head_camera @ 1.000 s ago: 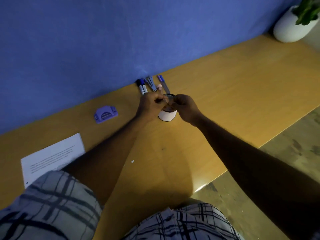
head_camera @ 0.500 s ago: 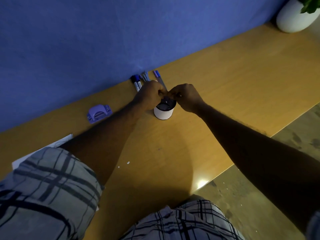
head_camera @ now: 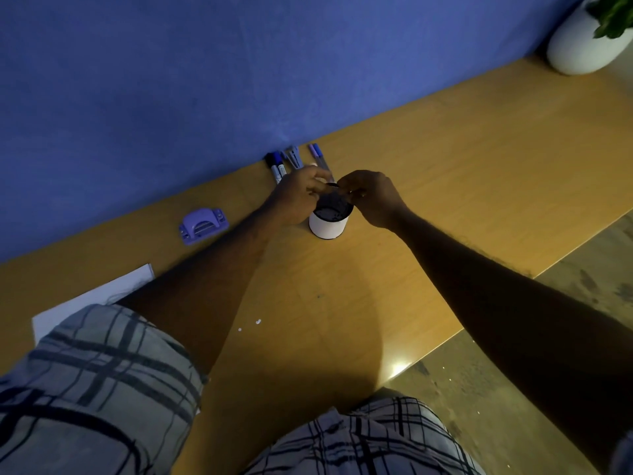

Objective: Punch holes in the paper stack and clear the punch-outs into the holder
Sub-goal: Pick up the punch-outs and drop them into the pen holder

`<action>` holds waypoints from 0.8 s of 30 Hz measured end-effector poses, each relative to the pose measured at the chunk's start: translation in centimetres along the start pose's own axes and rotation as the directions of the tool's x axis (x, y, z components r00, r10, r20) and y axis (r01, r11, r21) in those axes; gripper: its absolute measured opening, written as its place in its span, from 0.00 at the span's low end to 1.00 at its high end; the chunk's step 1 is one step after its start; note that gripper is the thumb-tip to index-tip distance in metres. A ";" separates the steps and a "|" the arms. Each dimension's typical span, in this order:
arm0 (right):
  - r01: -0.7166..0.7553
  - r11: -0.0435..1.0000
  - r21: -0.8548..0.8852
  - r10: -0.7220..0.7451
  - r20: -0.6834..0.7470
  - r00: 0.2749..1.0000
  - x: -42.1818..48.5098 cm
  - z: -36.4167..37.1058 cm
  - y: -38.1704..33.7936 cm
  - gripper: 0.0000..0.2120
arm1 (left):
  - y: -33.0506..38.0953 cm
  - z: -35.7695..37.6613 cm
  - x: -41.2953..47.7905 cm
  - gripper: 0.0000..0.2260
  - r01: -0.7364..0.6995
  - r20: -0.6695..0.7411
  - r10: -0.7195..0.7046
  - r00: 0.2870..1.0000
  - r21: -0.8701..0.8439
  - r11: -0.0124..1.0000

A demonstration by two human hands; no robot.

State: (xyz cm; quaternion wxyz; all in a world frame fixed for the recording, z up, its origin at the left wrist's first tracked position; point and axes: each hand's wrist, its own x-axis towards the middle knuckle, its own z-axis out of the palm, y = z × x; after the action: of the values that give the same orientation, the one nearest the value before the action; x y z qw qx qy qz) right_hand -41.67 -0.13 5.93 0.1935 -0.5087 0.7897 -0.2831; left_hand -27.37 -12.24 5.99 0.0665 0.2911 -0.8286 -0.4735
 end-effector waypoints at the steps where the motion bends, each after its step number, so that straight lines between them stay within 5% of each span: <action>1: -0.026 0.999 0.034 0.026 0.001 1.000 -0.1 0.0 -0.2 0.15 | 0.0 0.0 -0.2 0.22 0.002 0.000 -0.002 1.000 -0.025 1.000; 5: -0.133 0.969 0.206 0.130 0.028 0.991 -0.7 0.1 -0.8 0.16 | 0.2 0.0 -0.8 0.20 0.011 -0.067 -0.018 0.998 -0.105 0.994; 11: -0.247 0.879 0.408 0.254 0.037 0.966 -1.6 0.2 -1.8 0.12 | 1.2 -0.2 -3.1 0.12 0.090 -0.154 -0.192 0.969 -0.503 0.859; 13: -0.261 0.750 0.608 0.290 0.052 0.955 -2.3 0.6 -2.4 0.08 | 1.2 -0.2 -4.2 0.16 0.126 -0.101 -0.244 0.965 -0.635 0.762; 15: -0.288 0.588 0.756 0.333 0.098 0.938 -2.9 1.1 -3.0 0.14 | 0.6 -0.4 -5.0 0.26 0.144 -0.019 -0.251 0.968 -0.776 0.614; 19: -0.372 0.430 0.823 0.332 0.239 0.913 -4.2 2.4 -3.4 0.25 | -1.3 -0.8 -7.2 0.34 0.158 0.068 -0.229 0.971 -0.902 0.401; 24: -0.455 0.422 0.784 0.327 0.336 0.883 -5.9 5.6 -4.2 0.26 | -3.9 -0.9 -10.8 0.32 0.185 0.038 -0.304 0.952 -0.861 0.473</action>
State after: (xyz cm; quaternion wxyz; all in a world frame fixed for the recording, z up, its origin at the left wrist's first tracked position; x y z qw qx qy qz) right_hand -33.04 2.46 4.45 0.5271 -0.1688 0.6321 -0.5424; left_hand -16.53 -8.57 5.06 0.1827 0.3633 -0.4304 -0.8058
